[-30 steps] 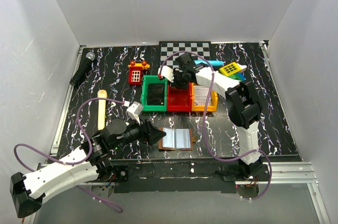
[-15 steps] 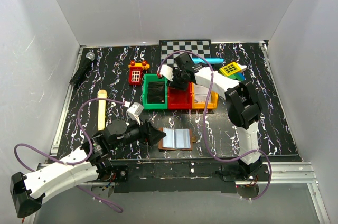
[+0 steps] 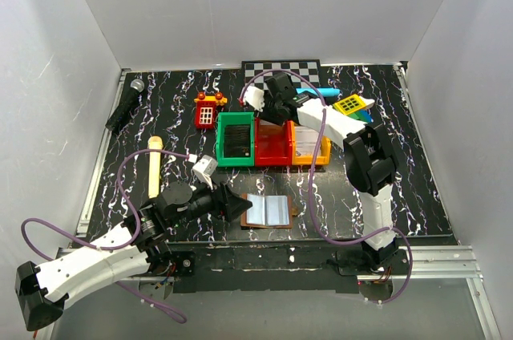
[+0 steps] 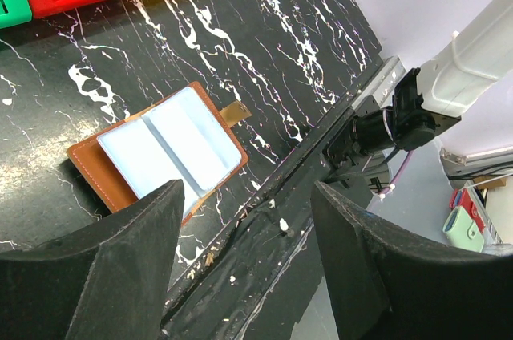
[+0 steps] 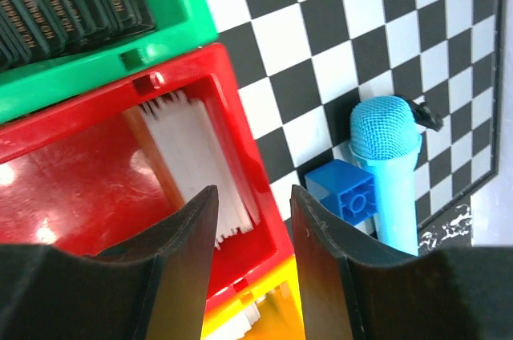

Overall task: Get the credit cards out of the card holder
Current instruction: Place the credit card in the storage box, then reset both arms

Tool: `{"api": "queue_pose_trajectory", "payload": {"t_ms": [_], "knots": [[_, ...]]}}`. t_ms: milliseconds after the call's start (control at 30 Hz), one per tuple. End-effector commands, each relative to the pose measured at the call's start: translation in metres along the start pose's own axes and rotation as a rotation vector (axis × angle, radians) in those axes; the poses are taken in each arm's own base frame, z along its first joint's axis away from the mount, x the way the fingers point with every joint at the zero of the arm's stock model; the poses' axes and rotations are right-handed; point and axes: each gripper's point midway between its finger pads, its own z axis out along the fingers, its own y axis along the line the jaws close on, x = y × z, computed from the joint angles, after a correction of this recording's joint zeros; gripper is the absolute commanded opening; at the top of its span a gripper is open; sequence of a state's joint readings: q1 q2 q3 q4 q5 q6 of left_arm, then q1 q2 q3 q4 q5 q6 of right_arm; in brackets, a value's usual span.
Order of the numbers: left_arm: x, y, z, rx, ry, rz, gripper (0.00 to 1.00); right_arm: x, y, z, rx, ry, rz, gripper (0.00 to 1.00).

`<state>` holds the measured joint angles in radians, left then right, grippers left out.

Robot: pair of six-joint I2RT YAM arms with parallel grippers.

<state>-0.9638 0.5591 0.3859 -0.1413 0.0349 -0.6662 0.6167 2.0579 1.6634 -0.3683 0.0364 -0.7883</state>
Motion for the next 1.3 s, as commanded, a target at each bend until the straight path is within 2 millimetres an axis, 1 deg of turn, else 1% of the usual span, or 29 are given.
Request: {"api": "queue_pose_trajectory", "payload": {"t_ms": [0, 100, 167, 267, 300, 400, 433, 500, 567, 600, 633, 667, 767, 800, 867, 900, 933, 967, 1000, 1033, 1067, 1100, 1133, 1167, 1200, 1233, 1267], "knots": [[-0.001, 0.000, 0.000, 0.009, -0.009, 0.001, 0.64, -0.017, -0.037, -0.011, 0.127, -0.038, 0.003, 0.50], [0.000, 0.000, 0.000, 0.008, -0.008, 0.001, 0.64, -0.017, -0.039, -0.011, 0.139, -0.033, 0.011, 0.50], [-0.001, 0.000, 0.000, 0.007, -0.008, 0.003, 0.64, -0.020, -0.043, -0.014, 0.163, -0.038, 0.022, 0.50], [-0.002, 0.000, -0.001, 0.005, -0.012, 0.003, 0.64, -0.027, -0.057, -0.026, 0.220, -0.060, 0.040, 0.52], [-0.002, 0.000, -0.001, 0.003, -0.011, 0.003, 0.64, -0.033, -0.062, -0.032, 0.242, -0.080, 0.048, 0.53], [-0.005, -0.001, -0.001, 0.004, -0.017, 0.004, 0.65, -0.045, -0.077, -0.051, 0.294, -0.120, 0.065, 0.57], [-0.005, -0.001, -0.001, 0.001, -0.019, 0.001, 0.65, -0.051, -0.082, -0.060, 0.311, -0.136, 0.072, 0.59], [-0.008, -0.002, -0.002, 0.002, -0.024, 0.000, 0.66, -0.058, -0.092, -0.075, 0.352, -0.158, 0.104, 0.60], [-0.010, -0.002, -0.003, -0.008, -0.032, -0.005, 0.67, -0.061, -0.100, -0.095, 0.402, -0.180, 0.188, 0.61], [-0.011, -0.003, -0.004, -0.009, -0.031, -0.010, 0.68, -0.060, -0.106, -0.107, 0.444, -0.180, 0.247, 0.62], [-0.017, 0.002, -0.005, -0.042, -0.057, -0.018, 0.69, -0.056, -0.110, -0.118, 0.483, -0.175, 0.332, 0.62], [-0.018, 0.004, -0.005, -0.056, -0.065, -0.025, 0.70, -0.053, -0.111, -0.129, 0.508, -0.174, 0.414, 0.62], [-0.028, 0.010, -0.008, -0.113, -0.101, -0.048, 0.73, -0.033, -0.096, -0.152, 0.547, -0.157, 0.641, 0.62], [-0.031, 0.011, -0.008, -0.124, -0.109, -0.053, 0.75, -0.028, -0.087, -0.160, 0.538, -0.165, 0.711, 0.66], [-0.035, 0.012, -0.009, -0.149, -0.118, -0.066, 0.77, -0.015, -0.066, -0.174, 0.512, -0.154, 0.803, 0.85], [-0.039, 0.012, -0.009, -0.163, -0.125, -0.077, 0.78, -0.011, -0.057, -0.185, 0.507, -0.175, 0.878, 0.86], [-0.042, 0.014, -0.009, -0.183, -0.127, -0.087, 0.79, -0.002, -0.042, -0.190, 0.484, -0.174, 0.937, 0.87], [-0.046, 0.016, -0.009, -0.209, -0.130, -0.094, 0.80, 0.004, -0.028, -0.197, 0.461, -0.207, 0.989, 0.88], [-0.051, 0.016, -0.010, -0.228, -0.137, -0.099, 0.80, 0.005, -0.016, -0.206, 0.431, -0.263, 1.034, 0.88], [-0.056, 0.018, -0.010, -0.253, -0.137, -0.102, 0.81, 0.010, 0.002, -0.207, 0.383, -0.293, 1.068, 0.89], [-0.061, 0.022, -0.011, -0.289, -0.138, -0.115, 0.82, 0.014, 0.015, -0.216, 0.352, -0.330, 1.095, 0.89], [-0.064, 0.027, -0.011, -0.329, -0.131, -0.129, 0.82, 0.021, 0.031, -0.219, 0.321, -0.340, 1.110, 0.89], [-0.071, 0.034, -0.013, -0.365, -0.128, -0.148, 0.82, 0.030, 0.042, -0.227, 0.316, -0.350, 1.155, 0.90], [-0.079, 0.038, -0.014, -0.390, -0.132, -0.171, 0.82, 0.045, 0.059, -0.228, 0.310, -0.335, 1.207, 0.90], [-0.084, 0.048, -0.017, -0.421, -0.137, -0.197, 0.83, 0.057, 0.071, -0.232, 0.313, -0.321, 1.229, 0.90], [-0.091, 0.055, -0.020, -0.438, -0.143, -0.233, 0.82, 0.065, 0.078, -0.239, 0.327, -0.327, 1.260, 0.90], [-0.098, 0.061, -0.023, -0.450, -0.160, -0.263, 0.82, 0.077, 0.086, -0.242, 0.340, -0.314, 1.273, 0.91]]}}
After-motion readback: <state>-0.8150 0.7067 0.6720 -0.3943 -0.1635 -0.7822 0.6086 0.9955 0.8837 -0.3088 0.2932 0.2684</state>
